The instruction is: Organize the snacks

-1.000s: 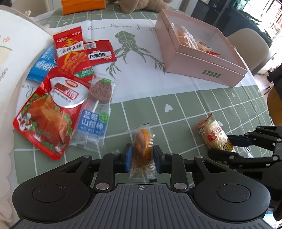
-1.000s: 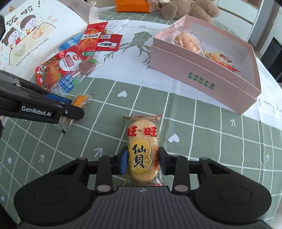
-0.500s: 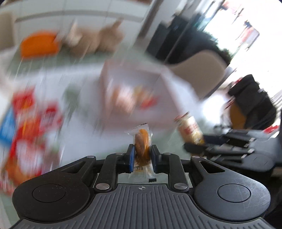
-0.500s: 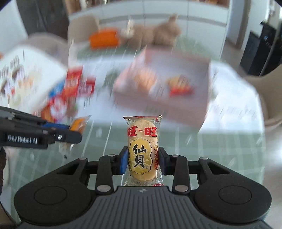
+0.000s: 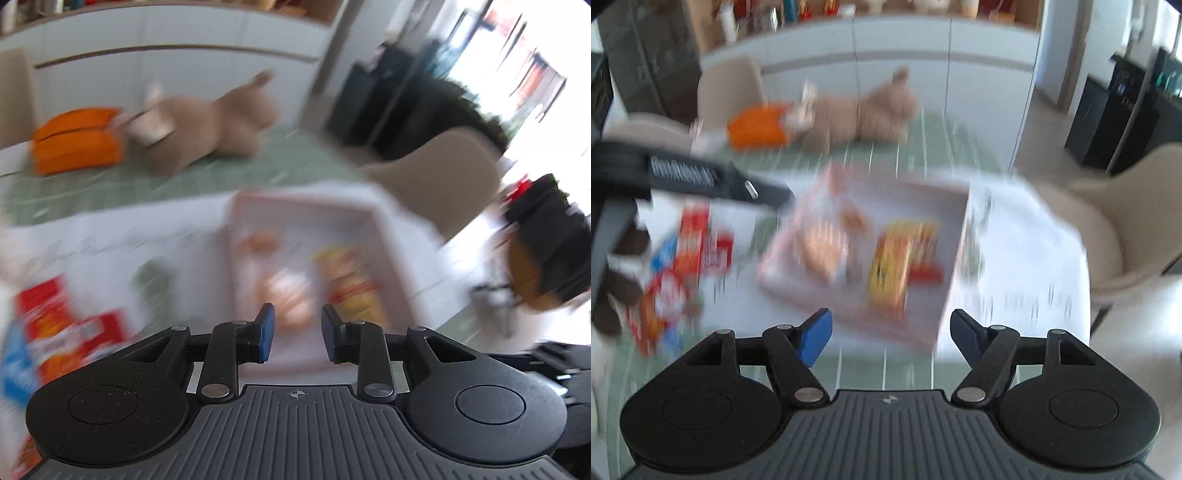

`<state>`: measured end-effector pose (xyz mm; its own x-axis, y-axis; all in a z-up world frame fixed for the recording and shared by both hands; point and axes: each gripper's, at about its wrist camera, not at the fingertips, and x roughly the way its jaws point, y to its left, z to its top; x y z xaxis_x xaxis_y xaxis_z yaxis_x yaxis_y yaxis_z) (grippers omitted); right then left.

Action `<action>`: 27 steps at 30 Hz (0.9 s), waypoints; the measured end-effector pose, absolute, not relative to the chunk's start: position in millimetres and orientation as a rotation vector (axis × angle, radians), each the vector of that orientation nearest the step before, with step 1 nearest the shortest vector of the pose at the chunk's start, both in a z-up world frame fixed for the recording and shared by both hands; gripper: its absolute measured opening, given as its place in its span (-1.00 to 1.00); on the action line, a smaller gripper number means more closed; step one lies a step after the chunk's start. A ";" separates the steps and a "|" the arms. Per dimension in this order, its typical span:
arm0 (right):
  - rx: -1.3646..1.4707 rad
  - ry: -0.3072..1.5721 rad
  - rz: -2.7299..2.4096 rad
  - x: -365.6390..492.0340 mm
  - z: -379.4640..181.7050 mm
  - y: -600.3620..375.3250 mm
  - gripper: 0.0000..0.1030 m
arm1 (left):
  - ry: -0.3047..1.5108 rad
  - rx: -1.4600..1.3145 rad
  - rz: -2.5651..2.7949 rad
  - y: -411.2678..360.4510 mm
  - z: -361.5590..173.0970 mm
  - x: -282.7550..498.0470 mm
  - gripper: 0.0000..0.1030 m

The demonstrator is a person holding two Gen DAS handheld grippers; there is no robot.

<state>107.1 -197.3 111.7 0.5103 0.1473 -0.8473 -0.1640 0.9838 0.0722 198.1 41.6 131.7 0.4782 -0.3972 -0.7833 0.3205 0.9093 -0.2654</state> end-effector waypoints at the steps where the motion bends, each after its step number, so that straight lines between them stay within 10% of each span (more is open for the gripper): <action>1: -0.011 1.051 0.198 95.1 100.3 -198.4 0.38 | 0.989 -0.061 -0.415 48.7 123.8 190.2 -0.40; 20: 0.220 1.289 0.174 -5.7 38.7 -161.9 0.36 | 1.054 -0.163 -0.100 180.1 50.0 112.9 -0.40; 27: 0.240 1.262 0.236 4.1 32.8 -124.2 -0.18 | 1.052 -0.230 -0.221 166.8 49.6 97.8 -0.40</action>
